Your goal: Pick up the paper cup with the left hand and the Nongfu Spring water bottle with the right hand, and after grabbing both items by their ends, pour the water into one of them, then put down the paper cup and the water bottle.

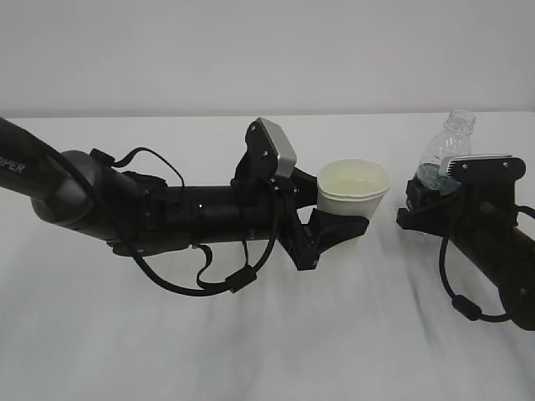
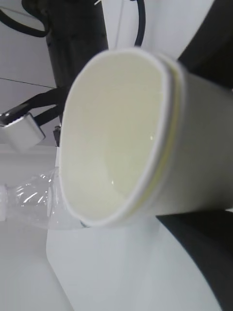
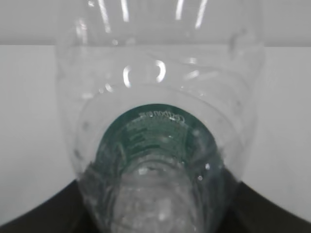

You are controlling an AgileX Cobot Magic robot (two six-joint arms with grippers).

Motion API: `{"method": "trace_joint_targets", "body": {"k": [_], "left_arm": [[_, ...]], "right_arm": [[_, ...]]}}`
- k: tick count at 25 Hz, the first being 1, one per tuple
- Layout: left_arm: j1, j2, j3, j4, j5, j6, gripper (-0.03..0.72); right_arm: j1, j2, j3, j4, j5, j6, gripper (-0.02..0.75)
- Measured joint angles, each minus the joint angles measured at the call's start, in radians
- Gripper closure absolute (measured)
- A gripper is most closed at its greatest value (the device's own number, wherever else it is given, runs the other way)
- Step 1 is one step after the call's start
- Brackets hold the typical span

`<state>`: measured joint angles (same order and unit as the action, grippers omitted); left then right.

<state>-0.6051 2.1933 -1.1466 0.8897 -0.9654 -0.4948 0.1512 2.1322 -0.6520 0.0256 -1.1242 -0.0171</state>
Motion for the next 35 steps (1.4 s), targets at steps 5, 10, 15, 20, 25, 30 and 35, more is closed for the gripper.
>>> {"method": "trace_joint_targets", "body": {"k": [5, 10, 15, 20, 25, 30, 35], "left_arm": [[0.000, 0.000, 0.000, 0.000, -0.010, 0.000, 0.225], [0.000, 0.000, 0.000, 0.000, -0.012, 0.000, 0.225], [0.000, 0.000, 0.000, 0.000, -0.012, 0.000, 0.225], [0.000, 0.000, 0.000, 0.000, -0.012, 0.000, 0.225], [0.000, 0.000, 0.000, 0.000, -0.013, 0.000, 0.225], [0.000, 0.000, 0.000, 0.000, -0.013, 0.000, 0.225], [0.000, 0.000, 0.000, 0.000, -0.013, 0.000, 0.225]], "right_arm": [[0.000, 0.000, 0.000, 0.000, 0.000, 0.000, 0.361], [0.000, 0.000, 0.004, 0.000, 0.000, 0.000, 0.361], [0.000, 0.000, 0.023, 0.000, 0.000, 0.000, 0.361], [0.000, 0.000, 0.029, 0.000, -0.005, 0.001, 0.361], [0.000, 0.000, 0.030, 0.000, -0.005, 0.001, 0.293], [0.000, 0.000, 0.030, 0.000, -0.005, 0.002, 0.232], [0.000, 0.000, 0.030, -0.002, -0.011, 0.002, 0.157]]}}
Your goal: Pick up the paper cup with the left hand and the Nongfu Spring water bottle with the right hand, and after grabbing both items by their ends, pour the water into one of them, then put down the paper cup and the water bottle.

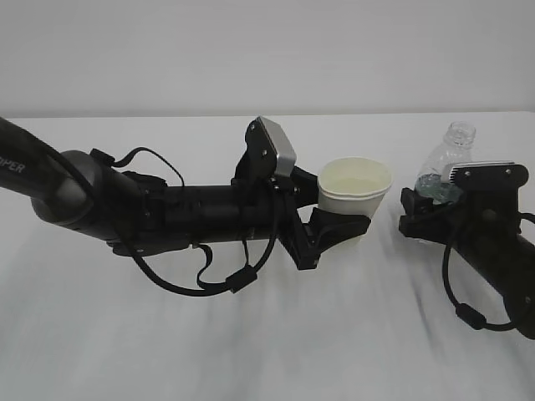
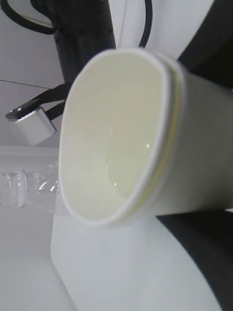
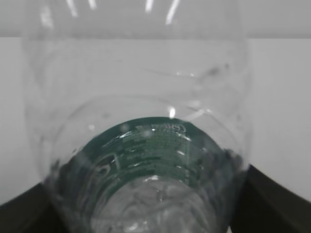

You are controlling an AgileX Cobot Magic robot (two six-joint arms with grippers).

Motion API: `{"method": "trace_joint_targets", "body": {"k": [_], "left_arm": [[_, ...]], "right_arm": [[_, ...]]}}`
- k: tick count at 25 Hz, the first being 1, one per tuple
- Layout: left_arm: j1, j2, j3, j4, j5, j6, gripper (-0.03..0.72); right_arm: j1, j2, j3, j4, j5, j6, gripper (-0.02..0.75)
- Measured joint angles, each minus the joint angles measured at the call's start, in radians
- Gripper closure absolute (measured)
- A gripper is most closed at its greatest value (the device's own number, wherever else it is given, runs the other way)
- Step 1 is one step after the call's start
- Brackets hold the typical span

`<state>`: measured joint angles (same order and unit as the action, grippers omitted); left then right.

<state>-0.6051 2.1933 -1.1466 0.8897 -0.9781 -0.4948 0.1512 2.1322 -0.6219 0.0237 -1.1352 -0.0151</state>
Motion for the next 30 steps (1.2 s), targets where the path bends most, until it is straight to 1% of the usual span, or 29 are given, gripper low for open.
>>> {"method": "trace_joint_targets", "body": {"k": [5, 8, 14, 19, 30], "left_arm": [[0.000, 0.000, 0.000, 0.000, 0.000, 0.000, 0.226], [0.000, 0.000, 0.000, 0.000, 0.000, 0.000, 0.225], [0.000, 0.000, 0.000, 0.000, 0.000, 0.000, 0.226], [0.000, 0.000, 0.000, 0.000, -0.002, 0.000, 0.226], [0.000, 0.000, 0.000, 0.000, -0.002, 0.000, 0.225]], "right_arm": [[0.000, 0.000, 0.000, -0.005, -0.005, 0.002, 0.130], [0.000, 0.000, 0.000, -0.024, -0.005, 0.002, 0.130], [0.000, 0.000, 0.010, -0.024, -0.008, 0.002, 0.129], [0.000, -0.019, 0.050, -0.024, -0.008, 0.002, 0.129], [0.000, -0.172, 0.183, -0.024, -0.010, 0.002, 0.129]]}}
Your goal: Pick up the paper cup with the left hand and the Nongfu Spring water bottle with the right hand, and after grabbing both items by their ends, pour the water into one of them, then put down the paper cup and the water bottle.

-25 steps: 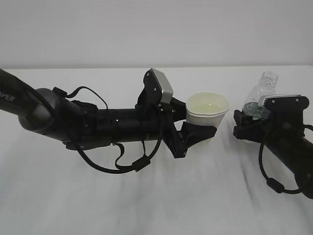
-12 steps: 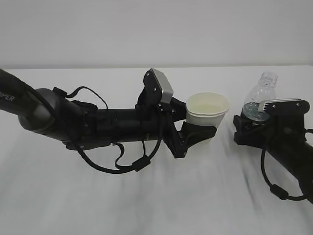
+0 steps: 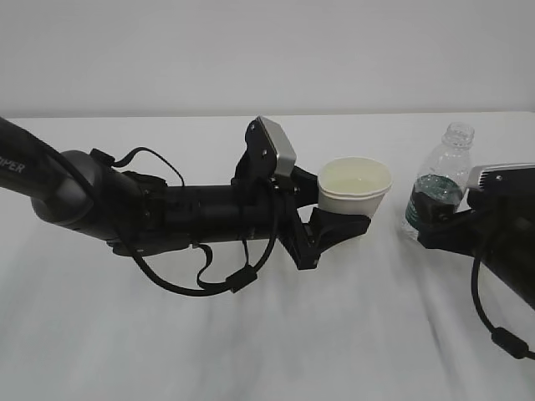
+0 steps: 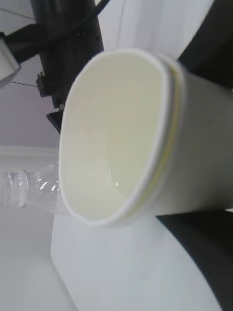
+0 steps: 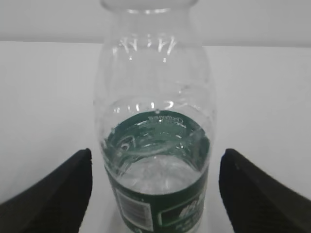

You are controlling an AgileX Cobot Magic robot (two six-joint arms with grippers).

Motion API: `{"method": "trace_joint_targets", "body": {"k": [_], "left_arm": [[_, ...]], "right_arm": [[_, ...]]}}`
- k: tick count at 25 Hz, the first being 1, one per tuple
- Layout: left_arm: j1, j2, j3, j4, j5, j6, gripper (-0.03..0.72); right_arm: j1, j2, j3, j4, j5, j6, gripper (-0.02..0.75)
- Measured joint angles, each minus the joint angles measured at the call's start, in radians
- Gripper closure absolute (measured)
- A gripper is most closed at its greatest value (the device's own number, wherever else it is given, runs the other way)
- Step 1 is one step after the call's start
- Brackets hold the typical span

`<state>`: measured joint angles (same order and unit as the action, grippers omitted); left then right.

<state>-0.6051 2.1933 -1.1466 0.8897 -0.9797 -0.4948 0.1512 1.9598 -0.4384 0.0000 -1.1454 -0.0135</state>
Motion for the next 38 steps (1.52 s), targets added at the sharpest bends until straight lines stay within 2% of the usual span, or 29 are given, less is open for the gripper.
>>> {"method": "trace_joint_targets", "body": {"k": [6, 13, 38], "left_arm": [[0.009, 0.000, 0.000, -0.006, 0.019, 0.000, 0.225], [0.085, 0.000, 0.000, -0.018, 0.020, 0.000, 0.225], [0.221, -0.026, 0.000, 0.036, 0.024, 0.000, 0.226]], "right_arm": [[0.000, -0.104, 0.123, -0.023, 0.000, 0.000, 0.128], [0.000, -0.267, 0.237, -0.026, 0.000, 0.000, 0.129], [0.000, -0.306, 0.245, -0.028, 0.000, 0.000, 0.141]]}}
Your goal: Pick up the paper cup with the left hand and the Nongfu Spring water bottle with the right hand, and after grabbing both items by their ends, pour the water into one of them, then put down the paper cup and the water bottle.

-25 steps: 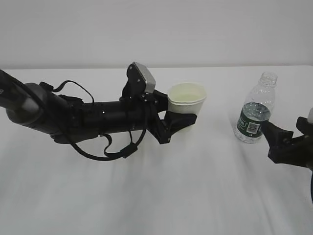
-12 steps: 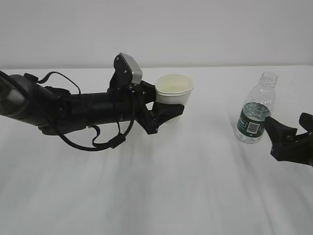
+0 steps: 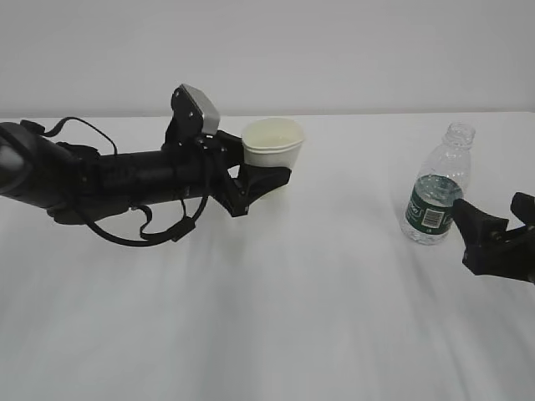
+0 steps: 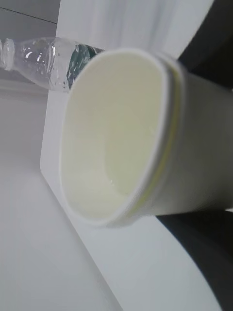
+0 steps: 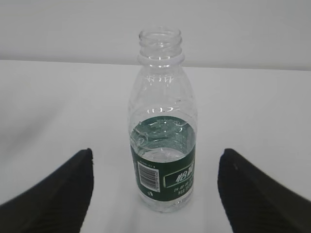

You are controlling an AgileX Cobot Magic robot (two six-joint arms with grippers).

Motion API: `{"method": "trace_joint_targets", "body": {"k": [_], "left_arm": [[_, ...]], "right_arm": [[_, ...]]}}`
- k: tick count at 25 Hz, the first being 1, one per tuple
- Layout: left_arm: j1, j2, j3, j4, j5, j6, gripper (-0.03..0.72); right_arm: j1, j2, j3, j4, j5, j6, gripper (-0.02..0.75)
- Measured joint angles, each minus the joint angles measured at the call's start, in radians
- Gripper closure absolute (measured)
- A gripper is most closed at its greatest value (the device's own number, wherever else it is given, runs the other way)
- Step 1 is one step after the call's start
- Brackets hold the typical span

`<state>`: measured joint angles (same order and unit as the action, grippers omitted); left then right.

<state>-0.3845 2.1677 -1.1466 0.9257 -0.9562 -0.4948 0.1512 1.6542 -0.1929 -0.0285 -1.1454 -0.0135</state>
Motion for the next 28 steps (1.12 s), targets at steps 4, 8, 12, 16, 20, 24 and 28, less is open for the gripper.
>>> {"method": "trace_joint_targets", "body": {"k": [4, 8, 12, 16, 20, 24, 28], "left_arm": [[0.032, 0.000, 0.014, 0.005, -0.010, 0.000, 0.226], [0.073, -0.002, 0.066, 0.001, -0.068, 0.000, 0.226], [0.119, -0.002, 0.116, -0.019, -0.114, -0.002, 0.226], [0.164, -0.008, 0.160, -0.044, -0.143, 0.000, 0.226], [0.210, -0.008, 0.199, -0.079, -0.160, 0.042, 0.226], [0.239, -0.010, 0.252, -0.147, -0.162, 0.091, 0.226], [0.242, -0.015, 0.294, -0.196, -0.162, 0.130, 0.226]], "right_arm": [[0.000, 0.000, 0.000, 0.000, 0.000, 0.000, 0.142], [0.000, 0.000, 0.000, 0.000, 0.000, 0.000, 0.142], [0.000, 0.000, 0.000, 0.000, 0.000, 0.000, 0.143], [0.000, 0.000, 0.000, 0.000, 0.000, 0.000, 0.143], [0.000, 0.000, 0.000, 0.000, 0.000, 0.000, 0.143], [0.000, 0.000, 0.000, 0.000, 0.000, 0.002, 0.143], [0.000, 0.000, 0.000, 0.000, 0.000, 0.004, 0.143]]}}
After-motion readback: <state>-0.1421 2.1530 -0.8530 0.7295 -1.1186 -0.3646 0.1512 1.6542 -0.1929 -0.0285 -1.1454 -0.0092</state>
